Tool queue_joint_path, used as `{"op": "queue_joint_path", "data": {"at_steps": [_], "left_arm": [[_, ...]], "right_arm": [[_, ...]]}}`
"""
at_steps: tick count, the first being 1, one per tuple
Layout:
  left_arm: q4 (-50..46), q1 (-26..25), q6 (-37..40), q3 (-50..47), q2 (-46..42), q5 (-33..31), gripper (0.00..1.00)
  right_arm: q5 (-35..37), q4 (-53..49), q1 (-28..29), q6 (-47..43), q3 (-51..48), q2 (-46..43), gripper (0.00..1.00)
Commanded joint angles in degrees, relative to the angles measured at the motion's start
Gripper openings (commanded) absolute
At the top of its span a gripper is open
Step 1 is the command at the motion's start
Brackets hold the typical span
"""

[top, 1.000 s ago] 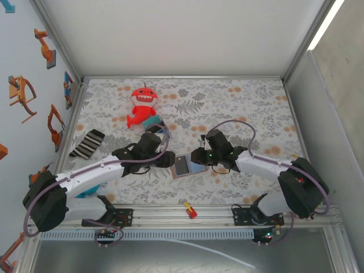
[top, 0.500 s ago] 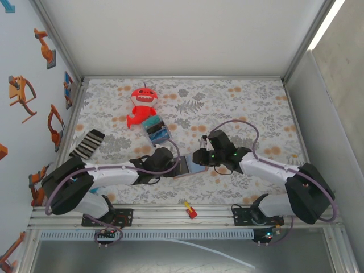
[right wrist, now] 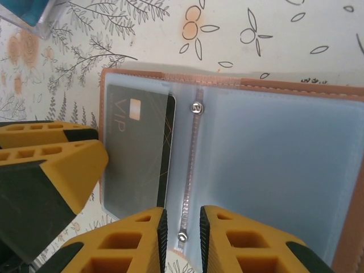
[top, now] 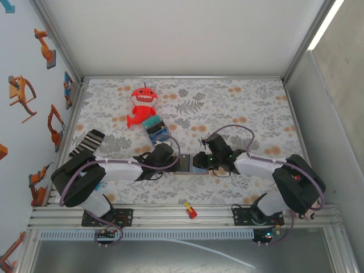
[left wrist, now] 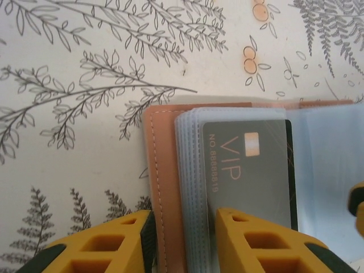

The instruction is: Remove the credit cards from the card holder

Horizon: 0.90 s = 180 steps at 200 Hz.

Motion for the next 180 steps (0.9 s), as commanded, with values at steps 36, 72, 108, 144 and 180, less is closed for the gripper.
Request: {"op": "queue_joint_path", "data": {"at_steps": [36,72,108,144,180], "left_arm": [[-10.55,-1.17,3.86,3.55,-3.8,-2.81,0.36],[-11.05,-1.75,4.2,4.81,-1.8,-1.88,0.31],[-11.62,-2.14,4.33,6.35,0.44,-1.09,0.23],[-12.43,-2.24,4.15,6.83,1.07,-1.12,0.2],[-13.08,-2.36,3.67,6.8,1.63,-0.83,0.18]], "right_arm": [[-1.71,6.91,-0.21,3.89,-2.22,0.34,0.22],[-2.77,8.72,-0.21,4.62,-3.24,0.93,0.22],[-4.27,10.91,-0.21,5.28,-3.57,2.85,0.21],[-4.61,12.82,-0.21,5.86,-4.34,3.99,0.2],[-6.29,16.75,-0.21,7.15,-4.95,5.81,0.16]]}}
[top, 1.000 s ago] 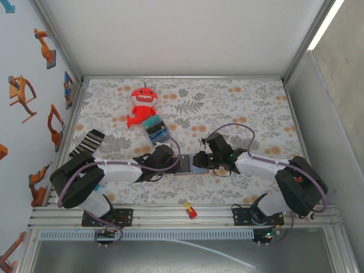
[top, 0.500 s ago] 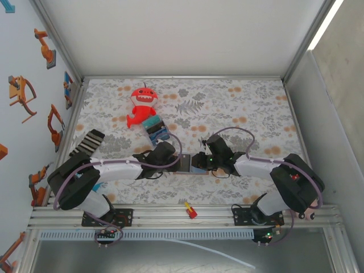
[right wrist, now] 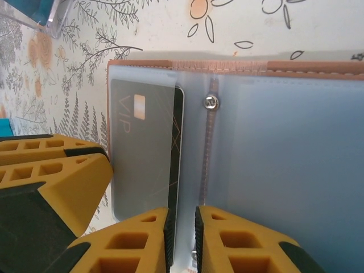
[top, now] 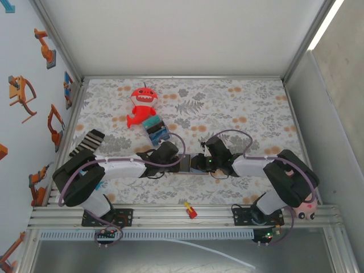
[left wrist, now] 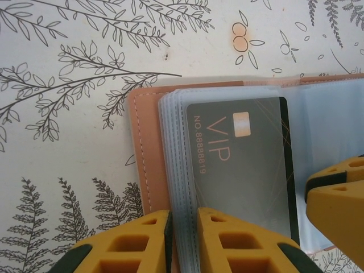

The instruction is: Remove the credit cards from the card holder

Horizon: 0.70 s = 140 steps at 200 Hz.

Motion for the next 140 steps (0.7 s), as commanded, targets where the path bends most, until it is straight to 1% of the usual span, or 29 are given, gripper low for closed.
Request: {"op": "queue_joint_path", "data": {"at_steps": [1,29,92,125,140], "left_arm": [[-2.34,-0.42,0.22,1.1,1.13,0.29,0.18],[-2.65,-0.53,-0.07,1.32,1.49,0.34,0.18],[-3.07,-0.62,-0.14,1.56,1.71,0.56,0.15],[-3.5,-0.66,-0.21,1.67,1.53,0.42,0.14],[-3.74,-0.7,-0.23,1.63,1.39,0.34,0.14]], "right_arm": [[-1.57,4.25,-0.19,1.46,-0.93,1.32,0.16],[-2.64,6.32,-0.19,2.03,-1.04,2.52,0.15],[-2.82,6.48,-0.19,2.46,-1.4,1.72,0.12],[-2.49,6.53,-0.15,2.45,-1.75,2.09,0.07],[-2.24,6.54,-0.19,2.46,-1.83,2.1,0.03]]}}
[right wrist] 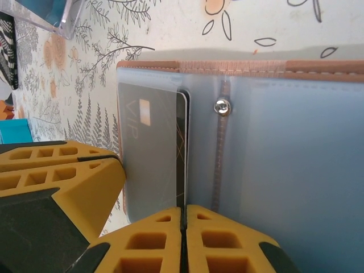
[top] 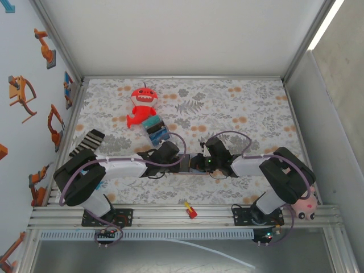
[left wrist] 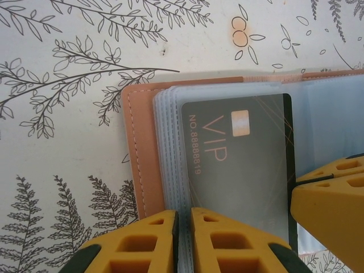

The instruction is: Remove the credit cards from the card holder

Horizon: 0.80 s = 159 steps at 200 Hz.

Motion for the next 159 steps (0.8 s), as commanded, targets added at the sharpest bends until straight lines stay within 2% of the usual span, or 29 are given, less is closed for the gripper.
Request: {"op": "queue_joint_path", "data": {"at_steps": [1,11,112,159], "left_arm": [[-2.66,-0.44,-0.2,0.88,0.84,0.16,0.14],[-2.77,-0.41,-0.24,0.8,0.82,0.09,0.14],[-2.88,-0.35,-0.56,0.29,1.07,-1.11,0.1],[-4.37,-0.35,0.46,0.66,-0.34,-1.96,0.1]], "right_arm": [[-0.08,1.02,-0.15,0.15,-0.83,0.04,0.03],[0.02,0.93,-0.23,0.15,-0.83,0.0,0.0],[1.13,-3.25,-1.86,-0.67,-0.74,-1.61,0.0],[4.42,-12.5,-1.99,-4.02,1.0,-5.62,0.0]]}}
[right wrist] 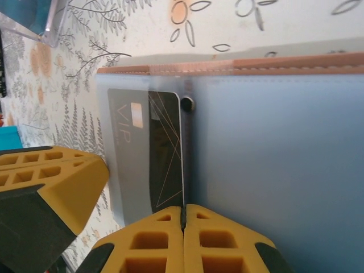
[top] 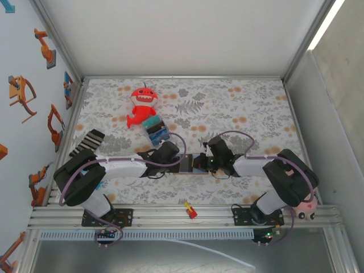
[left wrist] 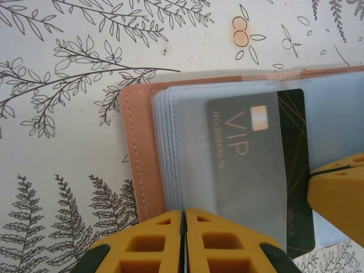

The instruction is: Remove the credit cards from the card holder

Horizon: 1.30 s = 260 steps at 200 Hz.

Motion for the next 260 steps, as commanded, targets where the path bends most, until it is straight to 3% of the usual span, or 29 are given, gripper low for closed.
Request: {"op": "queue_joint_path", "data": {"at_steps": [1,40,87,115,155,260], "left_arm": [[-4.37,-0.31,0.7,0.66,-0.36,-1.69,0.1],[-5.99,-0.48,2.53,2.17,-2.67,-2.15,0.1],[-6.04,-1.65,4.45,5.34,-3.98,-1.85,0.27],[-4.97,-1.89,5.06,6.21,-2.4,-0.83,0.28],[-3.16,-1.84,4.88,6.82,1.09,1.28,0.19],[-4.51,-1.8,2.41,5.66,4.36,3.12,0.04]], "right_arm": [[3.33,-7.44,-0.35,-2.86,1.25,-3.11,0.0],[3.95,-9.29,-0.44,-3.4,1.36,-5.13,0.0],[2.37,-5.13,-0.44,-2.14,0.51,-4.19,0.0],[1.71,-3.1,-0.51,-1.47,0.02,-3.87,0.11],[2.19,-2.46,-0.44,-1.24,-0.68,-2.99,0.2],[-0.93,7.9,-0.62,2.39,-4.03,1.26,0.21]]}}
